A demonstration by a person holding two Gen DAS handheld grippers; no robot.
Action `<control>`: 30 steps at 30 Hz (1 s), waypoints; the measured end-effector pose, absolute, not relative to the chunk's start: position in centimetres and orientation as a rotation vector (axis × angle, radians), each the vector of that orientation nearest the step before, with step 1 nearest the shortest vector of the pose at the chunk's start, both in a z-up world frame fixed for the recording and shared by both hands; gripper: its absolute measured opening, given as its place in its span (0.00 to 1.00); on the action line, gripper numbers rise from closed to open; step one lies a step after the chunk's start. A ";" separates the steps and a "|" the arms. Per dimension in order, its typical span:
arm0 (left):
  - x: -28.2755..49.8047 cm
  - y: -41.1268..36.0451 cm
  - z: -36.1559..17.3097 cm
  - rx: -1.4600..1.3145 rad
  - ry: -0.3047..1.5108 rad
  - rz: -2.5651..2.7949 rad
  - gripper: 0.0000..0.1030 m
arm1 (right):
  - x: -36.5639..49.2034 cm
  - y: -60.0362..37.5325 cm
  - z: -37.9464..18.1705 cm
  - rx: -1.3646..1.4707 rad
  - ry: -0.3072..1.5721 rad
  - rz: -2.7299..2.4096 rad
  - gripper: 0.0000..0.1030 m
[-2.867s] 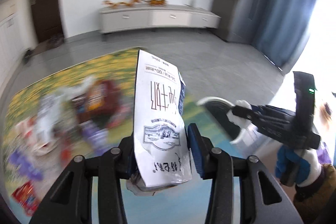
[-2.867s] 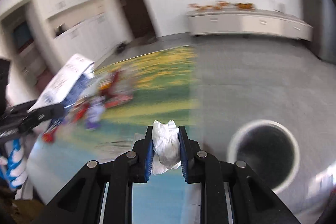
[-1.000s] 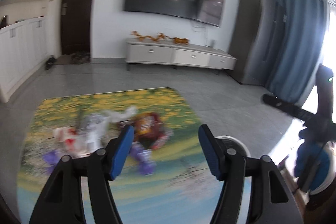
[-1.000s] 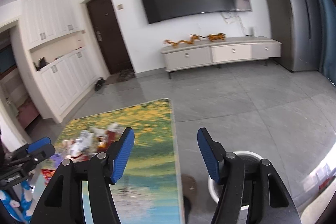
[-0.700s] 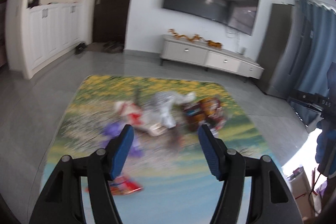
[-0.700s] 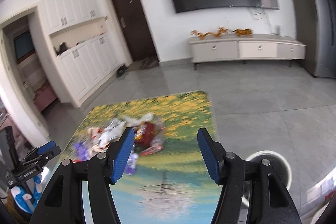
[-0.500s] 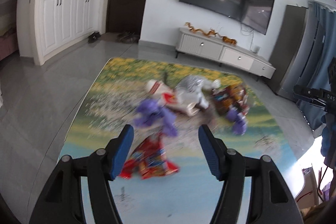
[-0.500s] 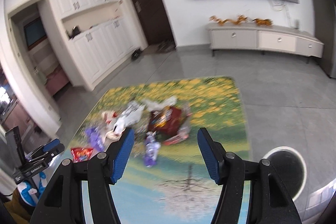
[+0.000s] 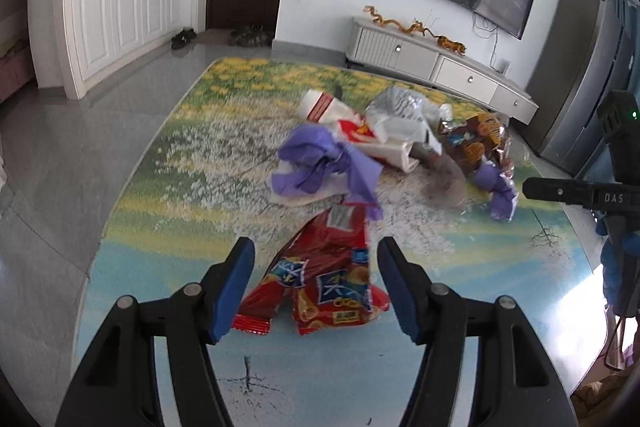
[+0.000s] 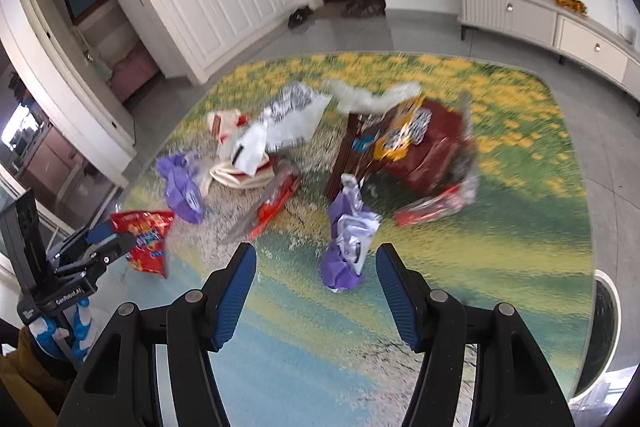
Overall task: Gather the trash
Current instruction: 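Grasp the red snack bag with the left tool while the right tool grasps the purple wrapper, then carry both items to the bin and open both tools over it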
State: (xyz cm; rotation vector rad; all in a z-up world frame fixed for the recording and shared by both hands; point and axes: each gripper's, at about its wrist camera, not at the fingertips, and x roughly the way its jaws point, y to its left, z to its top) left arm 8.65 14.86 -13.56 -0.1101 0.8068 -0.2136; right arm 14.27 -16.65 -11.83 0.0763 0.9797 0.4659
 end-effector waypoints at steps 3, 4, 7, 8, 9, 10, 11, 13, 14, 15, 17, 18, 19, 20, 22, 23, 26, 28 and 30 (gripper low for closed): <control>8.9 15.0 -14.1 -0.117 0.820 -0.216 0.59 | 14.8 -16.3 -12.6 0.073 0.993 0.471 0.55; 8.9 14.9 -14.2 -0.116 0.826 -0.216 0.58 | 15.1 -16.2 -12.7 0.072 0.995 0.471 0.54; 9.1 14.8 -14.6 -0.119 0.849 -0.221 0.46 | 15.8 -16.0 -13.1 0.069 0.998 0.471 0.51; 9.2 14.8 -14.7 -0.121 0.853 -0.223 0.44 | 15.9 -15.9 -13.1 0.069 0.999 0.471 0.49; 9.1 14.8 -14.6 -0.121 0.855 -0.223 0.43 | 16.0 -15.9 -13.3 0.069 0.999 0.471 0.49; 9.1 14.7 -14.6 -0.121 0.857 -0.223 0.41 | 16.1 -15.9 -13.4 0.069 0.999 0.469 0.48; 9.0 14.7 -14.6 -0.123 0.859 -0.223 0.40 | 16.2 -16.0 -13.6 0.069 1.001 0.466 0.47; 8.9 14.6 -14.6 -0.128 0.866 -0.223 0.37 | 16.6 -16.1 -14.0 0.074 1.008 0.458 0.46; 8.8 14.6 -14.5 -0.131 0.869 -0.223 0.34 | 16.7 -16.1 -14.2 0.073 1.009 0.453 0.45; 8.7 14.5 -14.4 -0.132 0.870 -0.224 0.33 | 16.8 -16.2 -14.4 0.073 1.008 0.450 0.45; 8.5 14.4 -14.2 -0.141 0.873 -0.227 0.20 | 17.1 -16.4 -14.7 0.083 1.004 0.452 0.42; 8.5 14.4 -14.2 -0.148 0.875 -0.226 0.20 | 17.2 -16.4 -14.8 0.085 1.002 0.452 0.40; 8.3 14.4 -14.0 -0.157 0.875 -0.221 0.18 | 17.3 -16.4 -15.0 0.087 1.000 0.454 0.35; 8.3 14.4 -13.9 -0.164 0.876 -0.219 0.18 | 17.4 -16.4 -15.1 0.091 1.001 0.460 0.27; 8.0 14.3 -13.6 -0.178 0.875 -0.217 0.18 | 17.1 -16.6 -15.2 0.097 0.999 0.477 0.27; 7.8 14.3 -13.5 -0.184 0.874 -0.218 0.18 | 16.9 -16.7 -15.2 0.095 0.998 0.486 0.27; 7.5 13.7 -12.9 -0.194 0.872 -0.222 0.18 | 15.8 -17.0 -14.8 0.094 0.986 0.518 0.27; 7.3 13.2 -12.5 -0.192 0.868 -0.231 0.18 | 15.0 -17.5 -14.3 0.102 0.971 0.535 0.27; 7.1 12.5 -11.9 -0.181 0.860 -0.241 0.18 | 14.2 -18.2 -13.7 0.118 0.954 0.545 0.27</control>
